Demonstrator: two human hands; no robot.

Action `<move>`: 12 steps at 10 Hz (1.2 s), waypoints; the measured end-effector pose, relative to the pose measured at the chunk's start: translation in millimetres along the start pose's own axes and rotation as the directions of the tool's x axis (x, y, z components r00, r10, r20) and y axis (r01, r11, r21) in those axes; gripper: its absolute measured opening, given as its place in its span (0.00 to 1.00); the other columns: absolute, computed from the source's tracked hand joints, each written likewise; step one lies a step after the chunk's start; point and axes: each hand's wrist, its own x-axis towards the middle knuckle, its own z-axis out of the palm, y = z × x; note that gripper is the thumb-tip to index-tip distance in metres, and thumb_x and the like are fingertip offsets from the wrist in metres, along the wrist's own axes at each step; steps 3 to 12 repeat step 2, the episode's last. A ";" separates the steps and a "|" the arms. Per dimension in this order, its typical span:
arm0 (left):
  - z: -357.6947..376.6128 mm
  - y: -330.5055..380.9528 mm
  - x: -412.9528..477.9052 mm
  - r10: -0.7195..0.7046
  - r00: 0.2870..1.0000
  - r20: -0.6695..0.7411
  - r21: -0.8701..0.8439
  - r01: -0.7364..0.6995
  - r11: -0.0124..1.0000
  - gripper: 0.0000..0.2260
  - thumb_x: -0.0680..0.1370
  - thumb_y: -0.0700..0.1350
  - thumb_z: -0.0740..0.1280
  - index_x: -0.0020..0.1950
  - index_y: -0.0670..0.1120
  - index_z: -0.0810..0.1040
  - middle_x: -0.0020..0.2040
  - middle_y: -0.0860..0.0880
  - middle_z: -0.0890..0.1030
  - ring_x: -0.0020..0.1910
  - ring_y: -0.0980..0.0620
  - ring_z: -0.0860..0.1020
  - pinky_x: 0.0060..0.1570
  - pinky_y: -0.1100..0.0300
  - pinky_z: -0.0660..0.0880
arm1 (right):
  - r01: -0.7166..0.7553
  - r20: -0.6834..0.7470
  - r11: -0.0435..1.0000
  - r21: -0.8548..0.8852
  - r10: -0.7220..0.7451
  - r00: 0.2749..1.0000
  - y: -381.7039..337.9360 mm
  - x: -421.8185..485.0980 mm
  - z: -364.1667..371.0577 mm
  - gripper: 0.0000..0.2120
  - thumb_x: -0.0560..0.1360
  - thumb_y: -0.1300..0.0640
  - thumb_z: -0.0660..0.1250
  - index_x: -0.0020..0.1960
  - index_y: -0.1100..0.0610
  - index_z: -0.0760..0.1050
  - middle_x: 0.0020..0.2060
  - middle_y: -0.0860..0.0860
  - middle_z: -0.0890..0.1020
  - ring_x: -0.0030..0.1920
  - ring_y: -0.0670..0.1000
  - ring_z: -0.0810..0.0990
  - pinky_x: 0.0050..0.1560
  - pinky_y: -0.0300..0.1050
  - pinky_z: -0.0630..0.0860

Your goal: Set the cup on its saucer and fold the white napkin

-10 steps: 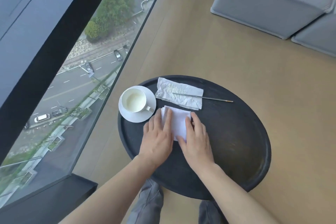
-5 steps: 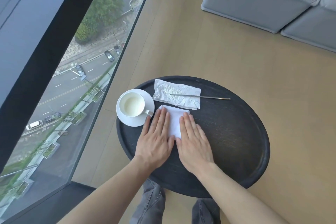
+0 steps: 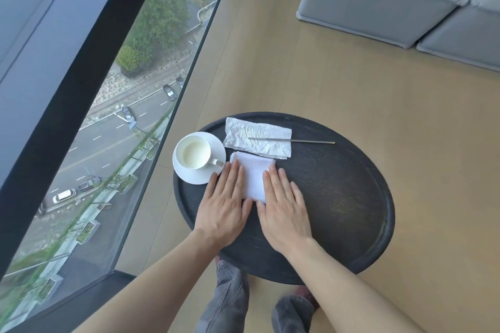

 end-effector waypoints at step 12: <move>-38.3 28.0 -84.1 0.116 0.983 0.144 -0.079 -0.105 0.991 0.24 0.75 0.51 0.63 0.70 0.45 0.77 0.64 0.51 0.81 0.61 0.46 0.84 0.55 0.54 0.78 | -0.280 0.206 0.941 0.187 0.241 0.948 29.8 -100.4 -34.3 0.15 0.78 0.47 0.59 0.59 0.52 0.77 0.57 0.49 0.81 0.59 0.55 0.80 0.54 0.51 0.77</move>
